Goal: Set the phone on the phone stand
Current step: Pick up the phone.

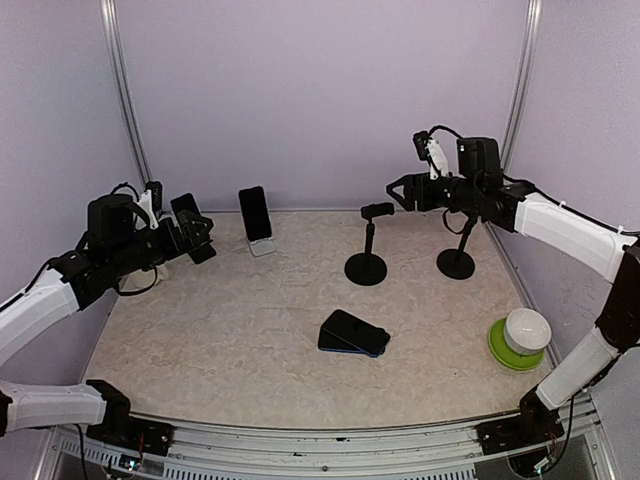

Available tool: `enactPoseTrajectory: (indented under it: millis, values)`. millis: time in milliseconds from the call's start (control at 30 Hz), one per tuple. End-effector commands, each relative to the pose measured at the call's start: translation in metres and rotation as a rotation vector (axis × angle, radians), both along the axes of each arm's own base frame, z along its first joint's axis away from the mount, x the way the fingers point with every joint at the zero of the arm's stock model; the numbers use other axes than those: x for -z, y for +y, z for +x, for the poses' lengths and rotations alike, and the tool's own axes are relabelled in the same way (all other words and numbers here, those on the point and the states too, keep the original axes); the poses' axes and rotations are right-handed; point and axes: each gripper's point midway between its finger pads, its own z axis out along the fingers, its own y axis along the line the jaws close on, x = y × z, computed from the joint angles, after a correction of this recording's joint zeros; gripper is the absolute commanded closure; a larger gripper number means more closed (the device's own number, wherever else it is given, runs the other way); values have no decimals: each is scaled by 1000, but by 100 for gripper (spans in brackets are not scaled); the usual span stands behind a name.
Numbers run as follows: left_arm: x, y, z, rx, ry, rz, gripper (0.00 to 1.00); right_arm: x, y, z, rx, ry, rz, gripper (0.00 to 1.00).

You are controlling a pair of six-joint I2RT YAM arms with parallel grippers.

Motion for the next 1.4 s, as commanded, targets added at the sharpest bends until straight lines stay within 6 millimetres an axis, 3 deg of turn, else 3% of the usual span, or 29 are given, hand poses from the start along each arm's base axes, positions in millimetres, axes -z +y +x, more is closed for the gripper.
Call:
enactPoseTrajectory:
  millis: [0, 100, 267, 633, 1367]
  values:
    - [-7, 11, -4, -30, -61, -6, 1, 19, 8, -28, -95, 32, -81, 24]
    - [-8, 15, -5, -36, -72, -23, 1, 24, 12, -42, -138, 33, -110, 19]
    - [7, 18, 0, -44, -13, -37, 1, 36, 21, -63, -209, 39, -155, 0]
    - [27, 15, 6, -39, 44, -51, 1, 80, 42, -91, -319, 119, -278, 0]
    - [38, 22, -1, -62, 49, -17, 1, 180, 109, -111, -435, 314, -596, 0]
